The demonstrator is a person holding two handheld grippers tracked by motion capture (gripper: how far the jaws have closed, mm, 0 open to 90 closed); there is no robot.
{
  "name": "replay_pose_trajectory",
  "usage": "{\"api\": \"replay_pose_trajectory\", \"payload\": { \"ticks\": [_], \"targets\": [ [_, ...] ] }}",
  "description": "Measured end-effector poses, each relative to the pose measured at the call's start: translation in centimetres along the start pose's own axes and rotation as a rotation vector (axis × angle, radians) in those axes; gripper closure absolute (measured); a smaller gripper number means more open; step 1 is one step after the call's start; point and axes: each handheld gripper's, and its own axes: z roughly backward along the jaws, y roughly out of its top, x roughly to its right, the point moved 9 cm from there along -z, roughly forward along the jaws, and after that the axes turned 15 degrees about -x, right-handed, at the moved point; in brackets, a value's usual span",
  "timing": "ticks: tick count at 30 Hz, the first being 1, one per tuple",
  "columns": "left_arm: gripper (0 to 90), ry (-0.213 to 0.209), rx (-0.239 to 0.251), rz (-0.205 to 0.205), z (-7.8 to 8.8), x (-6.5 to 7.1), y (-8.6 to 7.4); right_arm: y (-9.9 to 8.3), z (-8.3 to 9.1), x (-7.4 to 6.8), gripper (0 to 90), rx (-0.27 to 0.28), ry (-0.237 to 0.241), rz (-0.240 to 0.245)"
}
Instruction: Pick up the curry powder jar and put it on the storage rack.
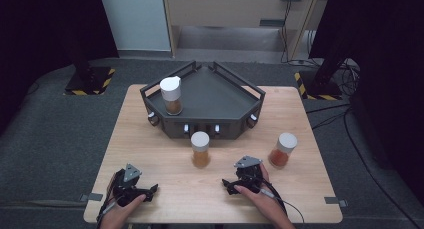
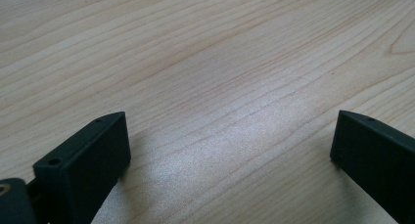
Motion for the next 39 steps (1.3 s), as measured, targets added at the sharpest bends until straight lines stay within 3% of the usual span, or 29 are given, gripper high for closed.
{"api": "replay_pose_trajectory", "payload": {
  "ticks": [11,23,39],
  "targets": [
    [0.0,0.0,0.0,0.002,0.0,0.0,0.0,0.7,1.2,0.3,3.8,0.043,0.018,-0.002],
    [0.0,0.0,0.0,0.002,0.0,0.0,0.0,3.4,3.2,0.1,5.6,0.107,0.048,0.022],
    [0.0,0.0,-0.001,0.002,0.0,0.0,0.0,6.0,3.3,-0.1,6.4,0.125,0.071,0.024]
  ]
}}
